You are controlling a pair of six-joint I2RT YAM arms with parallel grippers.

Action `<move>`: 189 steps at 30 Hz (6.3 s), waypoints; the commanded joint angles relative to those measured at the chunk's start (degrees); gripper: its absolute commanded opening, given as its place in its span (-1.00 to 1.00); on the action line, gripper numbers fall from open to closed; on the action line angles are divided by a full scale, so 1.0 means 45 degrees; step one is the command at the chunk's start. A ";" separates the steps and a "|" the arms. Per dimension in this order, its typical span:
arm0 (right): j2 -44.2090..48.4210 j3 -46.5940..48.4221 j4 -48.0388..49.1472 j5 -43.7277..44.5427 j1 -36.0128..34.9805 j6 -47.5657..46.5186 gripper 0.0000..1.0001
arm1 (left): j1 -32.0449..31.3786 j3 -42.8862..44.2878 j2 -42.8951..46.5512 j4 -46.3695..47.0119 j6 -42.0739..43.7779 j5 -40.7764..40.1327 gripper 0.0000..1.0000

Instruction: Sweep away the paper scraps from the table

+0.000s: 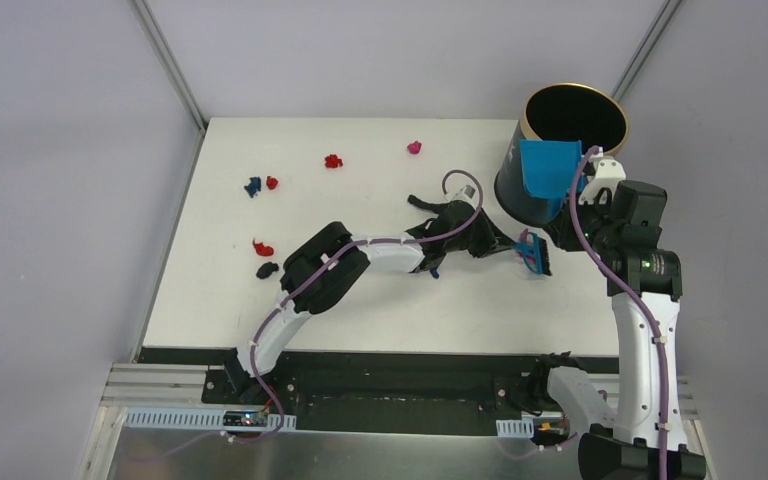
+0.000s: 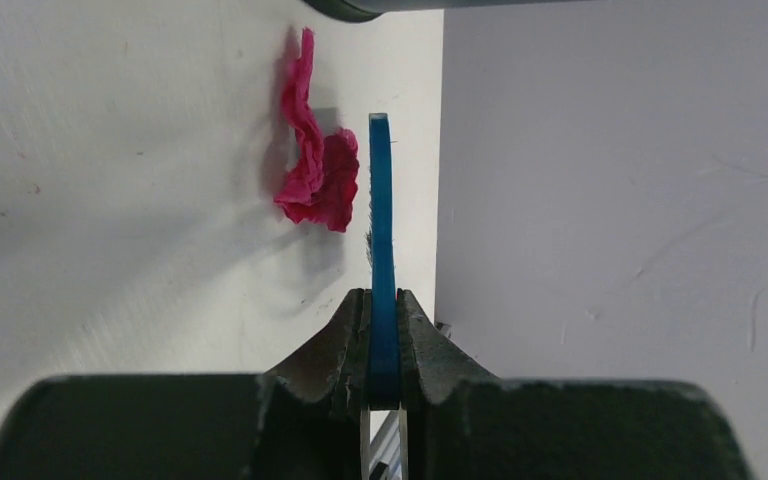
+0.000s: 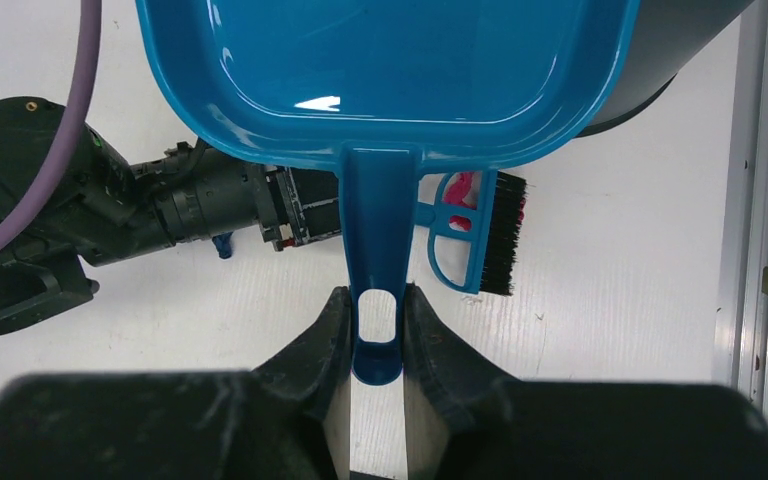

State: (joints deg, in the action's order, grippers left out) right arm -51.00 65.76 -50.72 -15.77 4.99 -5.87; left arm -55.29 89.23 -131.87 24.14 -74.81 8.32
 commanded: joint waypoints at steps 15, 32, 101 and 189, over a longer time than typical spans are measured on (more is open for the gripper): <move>-0.0077 0.0235 0.0607 -0.0475 0.0126 0.0232 -1.00 | 0.0093 0.0121 0.3878 -0.9400 0.3913 -0.3108 -1.00; -0.0053 -0.0021 0.0653 -0.0904 0.0121 0.0109 -1.00 | 0.2776 -0.2872 1.0211 -1.2268 0.8401 -0.2951 -1.00; -0.7769 -0.0668 -0.3904 0.5793 -1.1031 -0.6629 -1.00 | 0.4766 -0.1434 1.1124 -1.9844 1.3422 -0.3733 -1.00; -1.0596 0.1166 -0.2527 0.5216 -0.6984 -0.6567 -1.00 | 0.4172 0.3617 0.2941 -1.4452 1.1839 0.0552 -1.00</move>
State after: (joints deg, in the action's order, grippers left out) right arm -96.68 67.22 -62.89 8.12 -24.69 -37.26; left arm -35.35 106.54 -117.56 -45.15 -17.19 4.82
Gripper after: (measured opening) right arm 0.191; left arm 0.096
